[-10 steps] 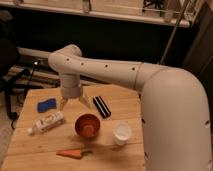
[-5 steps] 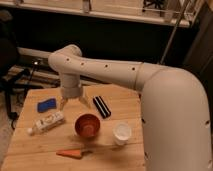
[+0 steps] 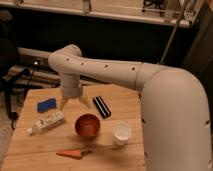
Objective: Stand the bottle upright
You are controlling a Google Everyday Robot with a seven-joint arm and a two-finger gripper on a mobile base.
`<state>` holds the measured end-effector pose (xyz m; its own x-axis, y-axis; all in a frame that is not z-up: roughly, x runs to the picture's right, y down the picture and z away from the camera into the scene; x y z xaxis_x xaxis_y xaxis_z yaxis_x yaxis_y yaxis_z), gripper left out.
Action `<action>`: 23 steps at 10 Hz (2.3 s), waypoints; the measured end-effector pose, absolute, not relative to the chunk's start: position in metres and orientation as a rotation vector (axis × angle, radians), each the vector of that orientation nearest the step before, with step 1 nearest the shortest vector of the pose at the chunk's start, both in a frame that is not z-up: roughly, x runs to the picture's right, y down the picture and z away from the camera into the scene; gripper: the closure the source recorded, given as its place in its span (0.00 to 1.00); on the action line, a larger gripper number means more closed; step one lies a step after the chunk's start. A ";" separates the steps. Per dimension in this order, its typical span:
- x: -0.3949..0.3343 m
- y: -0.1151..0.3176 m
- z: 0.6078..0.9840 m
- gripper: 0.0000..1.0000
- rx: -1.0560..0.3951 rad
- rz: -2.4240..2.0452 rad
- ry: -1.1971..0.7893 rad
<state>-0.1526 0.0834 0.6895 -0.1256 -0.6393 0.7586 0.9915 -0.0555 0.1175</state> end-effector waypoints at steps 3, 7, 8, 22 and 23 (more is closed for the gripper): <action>-0.153 0.084 0.690 0.22 -0.622 -1.562 -0.758; -0.153 0.084 0.690 0.22 -0.622 -1.562 -0.759; -0.153 0.084 0.690 0.22 -0.623 -1.561 -0.758; -0.250 0.079 0.723 0.22 -0.633 -1.138 -0.528; -0.245 0.086 0.719 0.22 -0.661 -1.117 -0.499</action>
